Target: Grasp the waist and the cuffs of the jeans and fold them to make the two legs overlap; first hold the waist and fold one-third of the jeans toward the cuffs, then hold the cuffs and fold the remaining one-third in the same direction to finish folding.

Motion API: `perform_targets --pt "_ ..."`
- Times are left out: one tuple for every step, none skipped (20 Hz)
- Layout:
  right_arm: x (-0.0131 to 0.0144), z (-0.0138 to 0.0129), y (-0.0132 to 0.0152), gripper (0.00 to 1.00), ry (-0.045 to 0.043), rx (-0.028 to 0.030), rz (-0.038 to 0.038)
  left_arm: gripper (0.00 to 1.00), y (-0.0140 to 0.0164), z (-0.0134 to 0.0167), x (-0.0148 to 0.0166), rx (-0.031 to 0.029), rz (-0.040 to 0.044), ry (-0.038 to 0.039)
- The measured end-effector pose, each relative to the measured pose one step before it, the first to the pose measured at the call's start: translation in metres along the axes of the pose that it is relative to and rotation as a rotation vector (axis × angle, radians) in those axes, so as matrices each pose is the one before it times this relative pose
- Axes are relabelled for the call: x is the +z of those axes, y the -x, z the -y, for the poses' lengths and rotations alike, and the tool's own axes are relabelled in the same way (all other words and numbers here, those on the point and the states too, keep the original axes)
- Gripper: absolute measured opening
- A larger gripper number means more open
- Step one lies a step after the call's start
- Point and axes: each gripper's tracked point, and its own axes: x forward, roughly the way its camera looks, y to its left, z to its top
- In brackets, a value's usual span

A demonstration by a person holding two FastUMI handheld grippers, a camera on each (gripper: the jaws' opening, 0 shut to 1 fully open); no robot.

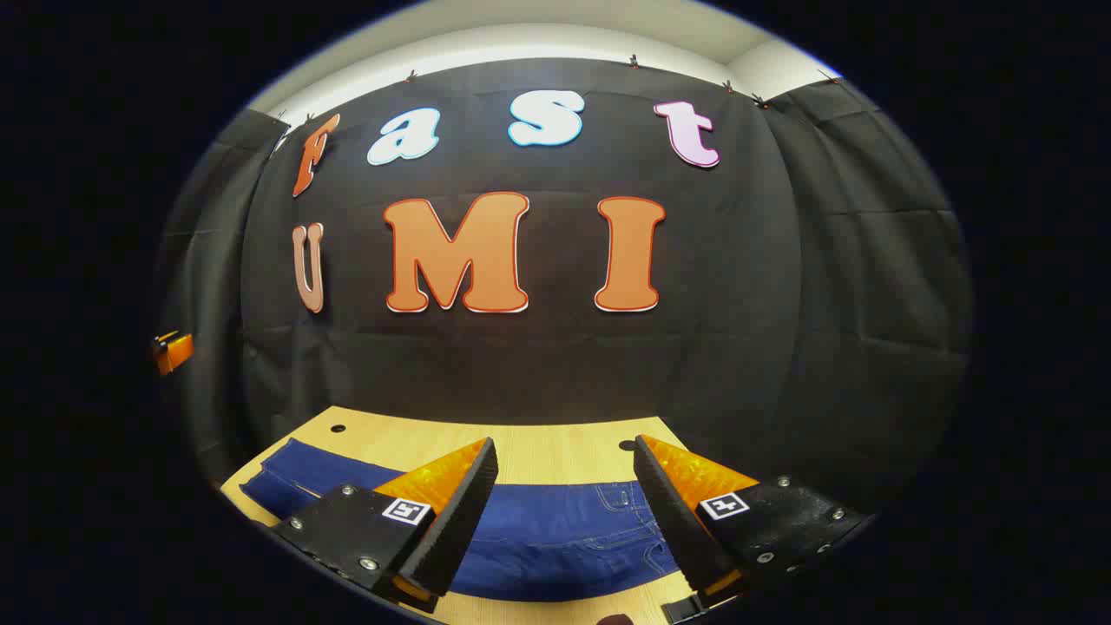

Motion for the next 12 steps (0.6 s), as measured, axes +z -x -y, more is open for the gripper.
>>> perform_targets --pt "0.00142 0.00133 -0.00014 1.0 0.00219 -0.00465 0.00531 0.97 -0.00048 -0.00006 -0.00058 -0.00203 0.00012 0.00111" --pt "0.00225 -0.00025 -0.00045 1.0 0.00366 -0.00079 0.00431 0.95 -0.00121 -0.00115 0.00173 0.0002 0.00343 -0.00244" --pt "-0.0006 -0.00121 -0.00158 0.97 0.00499 0.00164 0.00144 0.97 -0.00157 -0.00067 0.00004 0.00423 0.00602 -0.00281" --pt "-0.00025 -0.00043 -0.00025 0.96 0.00437 0.00008 -0.00305 0.95 -0.00011 -0.0007 0.00174 0.00136 0.00277 -0.00008" --pt "-0.00126 -0.00121 0.00029 0.96 0.00476 0.00381 -0.00351 0.95 -0.00057 -0.00144 0.00016 0.00114 0.0021 0.00235" --pt "0.00075 -0.00259 0.00033 0.97 0.00628 0.00342 -0.00053 0.95 -0.00095 -0.0012 0.00242 0.00074 0.00259 0.0047" --pt "0.00126 -0.00015 -0.00065 0.97 0.00782 -0.00031 0.00205 0.95 -0.00068 -0.00079 0.00054 0.00104 0.00357 0.00507" --pt "0.00196 0.00025 0.00031 1.0 0.00722 0.00045 0.00428 0.95 -0.00026 -0.00094 0.00176 0.00221 0.00316 0.00319" --pt "0.00083 0.00006 -0.00185 1.0 0.00415 0.00083 0.00578 0.95 0.00031 0.00025 -0.00061 -0.00034 0.00549 0.00261" --pt "0.00213 -0.00054 -0.00069 1.0 -0.00003 0.002 0.00666 0.95 -0.00086 -0.00013 0.00109 -0.00171 -0.00093 0.0001" --pt "0.00187 -0.00168 -0.00086 0.96 -0.0032 0.00137 0.0053 0.95 -0.00003 -0.00128 0.00049 -0.00052 0.0011 -0.00551" --pt "0.00076 0.00113 -0.00082 0.96 -0.00511 -0.00097 0.00286 0.95 -0.00141 -0.00161 0.00199 0.00454 0.0064 -0.00867"
